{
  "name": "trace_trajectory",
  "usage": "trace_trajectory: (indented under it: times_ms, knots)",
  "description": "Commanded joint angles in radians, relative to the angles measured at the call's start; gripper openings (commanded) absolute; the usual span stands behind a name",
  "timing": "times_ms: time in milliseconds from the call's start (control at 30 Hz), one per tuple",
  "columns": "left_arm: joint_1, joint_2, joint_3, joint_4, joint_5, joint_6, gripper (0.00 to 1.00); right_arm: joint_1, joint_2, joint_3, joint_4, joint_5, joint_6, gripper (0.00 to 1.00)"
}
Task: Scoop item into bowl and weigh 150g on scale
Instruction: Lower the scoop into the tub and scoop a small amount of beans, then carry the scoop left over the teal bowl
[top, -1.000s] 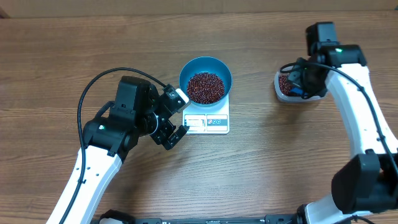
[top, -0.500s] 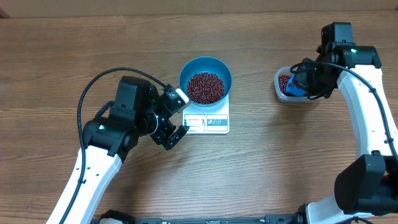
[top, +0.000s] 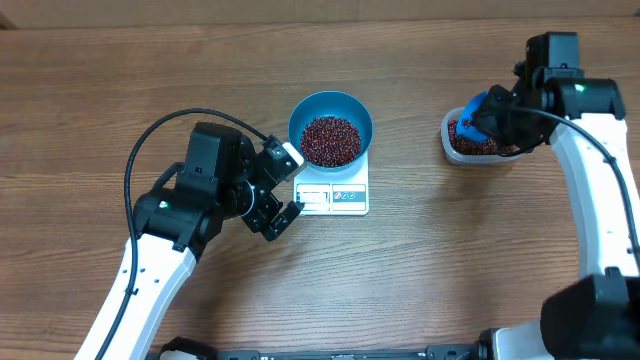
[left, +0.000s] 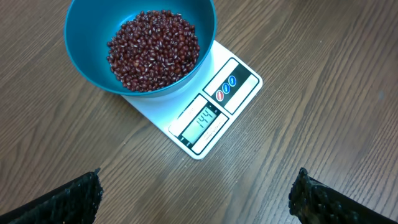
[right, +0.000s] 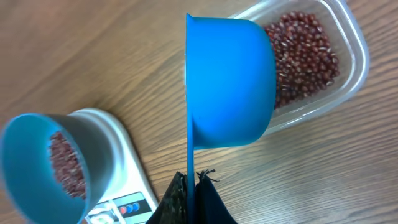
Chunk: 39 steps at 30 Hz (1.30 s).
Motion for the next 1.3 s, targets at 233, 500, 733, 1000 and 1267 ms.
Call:
trace_trajectory:
  times_ms: [233,500,733,1000,1267]
  knots:
    - [-0.006,-0.002,-0.009,0.0,-0.004,-0.018,0.99,0.037,-0.138,0.005,0.026,-0.172,-0.111,0.04]
    - [-0.006,-0.002,-0.009,0.0,-0.004,-0.018,1.0,0.176,-0.154,0.005,0.066,-0.146,-0.132,0.04]
    - [-0.006,-0.002,-0.009,0.0,-0.004,-0.018,0.99,0.325,-0.154,0.005,0.104,-0.012,-0.133,0.04]
    - [-0.006,-0.002,-0.009,0.0,-0.004,-0.018,0.99,0.482,-0.153,0.005,0.159,0.113,-0.182,0.04]
    - [-0.006,-0.002,-0.009,0.0,-0.004,-0.018,0.99,0.544,-0.153,0.005,0.172,0.177,-0.19,0.04]
